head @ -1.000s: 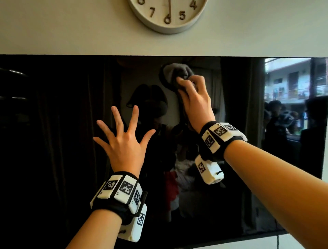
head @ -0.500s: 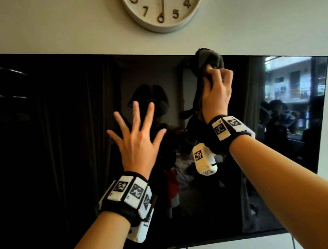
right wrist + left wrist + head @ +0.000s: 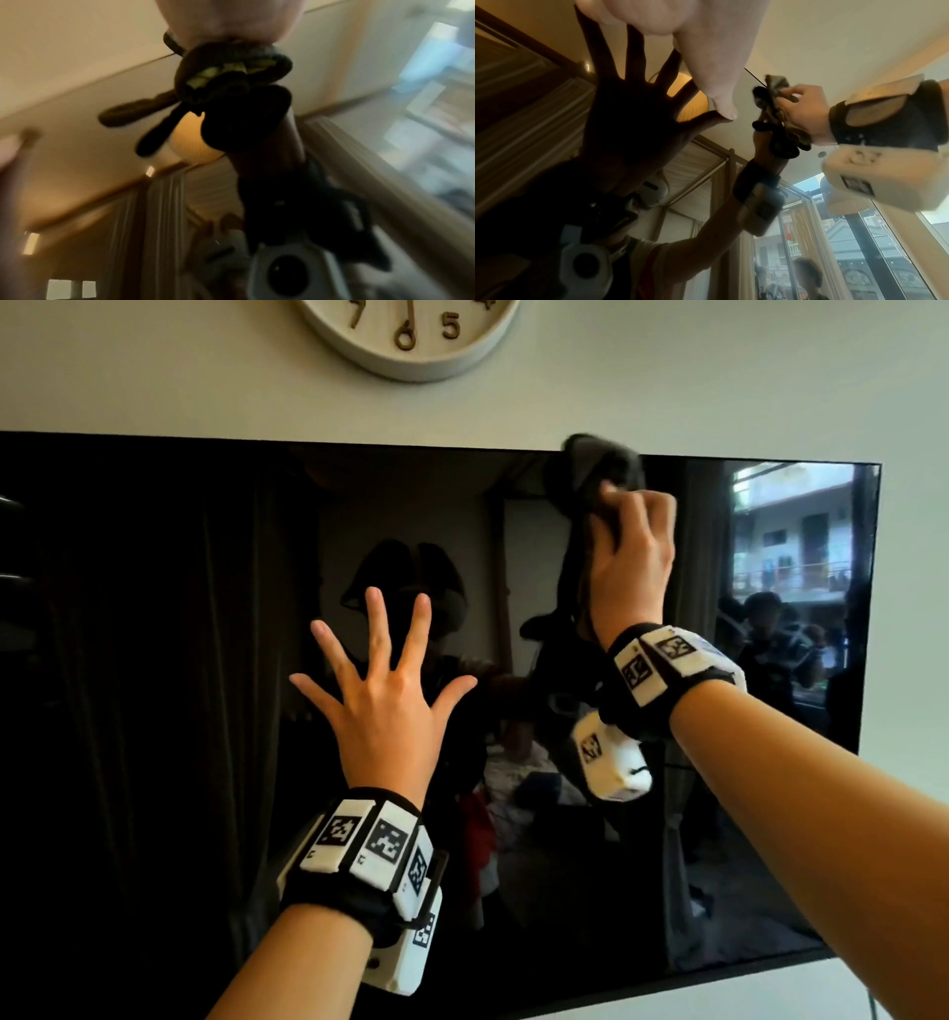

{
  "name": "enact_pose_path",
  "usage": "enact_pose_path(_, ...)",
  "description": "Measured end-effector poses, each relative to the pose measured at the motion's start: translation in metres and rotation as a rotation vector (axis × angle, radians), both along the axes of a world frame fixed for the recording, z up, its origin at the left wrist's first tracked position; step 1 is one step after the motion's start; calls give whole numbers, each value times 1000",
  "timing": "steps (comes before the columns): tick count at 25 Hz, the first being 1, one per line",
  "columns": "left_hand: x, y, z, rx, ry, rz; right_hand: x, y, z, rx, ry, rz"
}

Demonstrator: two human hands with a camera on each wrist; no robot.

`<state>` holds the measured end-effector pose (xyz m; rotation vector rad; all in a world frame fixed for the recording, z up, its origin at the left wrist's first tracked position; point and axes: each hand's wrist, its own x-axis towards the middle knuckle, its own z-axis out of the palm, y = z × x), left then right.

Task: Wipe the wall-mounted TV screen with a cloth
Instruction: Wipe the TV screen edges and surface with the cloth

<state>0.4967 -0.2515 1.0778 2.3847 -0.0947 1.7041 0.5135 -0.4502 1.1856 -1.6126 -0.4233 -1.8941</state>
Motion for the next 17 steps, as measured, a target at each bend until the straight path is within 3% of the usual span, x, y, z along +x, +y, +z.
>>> enact_pose_path(2, 1, 0, -1, 4, -4, -3, 1, 3, -1, 53, -19, -51)
enact_pose_path(5, 2, 0, -1, -6, -8, -12, 3, 5, -11, -194, -7, -84)
enact_pose_path(8, 3, 0, -2, -6, -18, -35, 1, -5, 1, 72, -5, -28)
enact_pose_path(12, 1, 0, -3, -8, -4, -56, 2, 5, -14, -168, -3, -104)
enact_pose_path(15, -1, -1, -1, -12, 12, -67, 1, -10, -4, 122, -3, -57)
enact_pose_path(17, -5, -8, 0, -55, 16, -100, 3, -7, -10, 48, -1, -94)
